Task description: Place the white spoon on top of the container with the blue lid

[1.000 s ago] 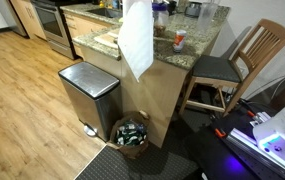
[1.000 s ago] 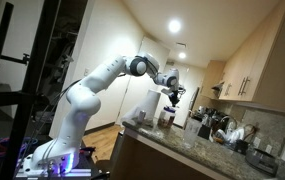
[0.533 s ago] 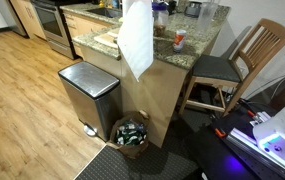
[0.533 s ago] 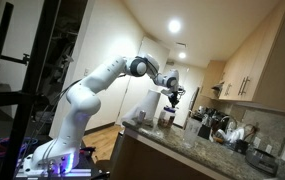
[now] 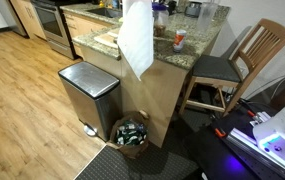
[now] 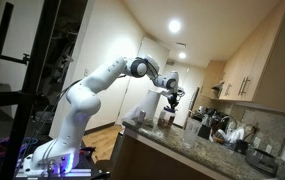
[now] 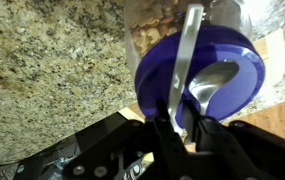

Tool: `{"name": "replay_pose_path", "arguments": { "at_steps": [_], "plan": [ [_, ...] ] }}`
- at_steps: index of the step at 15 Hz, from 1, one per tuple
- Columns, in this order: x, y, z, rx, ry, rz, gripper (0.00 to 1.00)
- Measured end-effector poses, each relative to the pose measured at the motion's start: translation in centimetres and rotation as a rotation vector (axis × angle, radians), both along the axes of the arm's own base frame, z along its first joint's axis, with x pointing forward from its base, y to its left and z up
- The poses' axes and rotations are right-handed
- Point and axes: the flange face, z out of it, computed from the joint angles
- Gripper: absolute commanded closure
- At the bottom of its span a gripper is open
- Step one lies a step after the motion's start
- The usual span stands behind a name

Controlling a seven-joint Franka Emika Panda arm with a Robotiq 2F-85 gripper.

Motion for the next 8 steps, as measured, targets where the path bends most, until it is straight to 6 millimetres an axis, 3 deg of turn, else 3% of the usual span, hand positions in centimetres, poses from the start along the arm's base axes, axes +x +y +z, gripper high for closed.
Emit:
{"name": "replay_pose_path", "arguments": {
  "at_steps": [4, 7, 8],
  "plan": [
    [-0.4, -1.1, 1.5, -0.043, -0.021, -0.01, 0.19],
    [-2.2, -3.2, 5.5, -0.099, -0.084, -0.042, 0.0],
    [-3.2, -4.0, 7.3, -0.105, -0.12, -0.053, 0.0]
  ]
}}
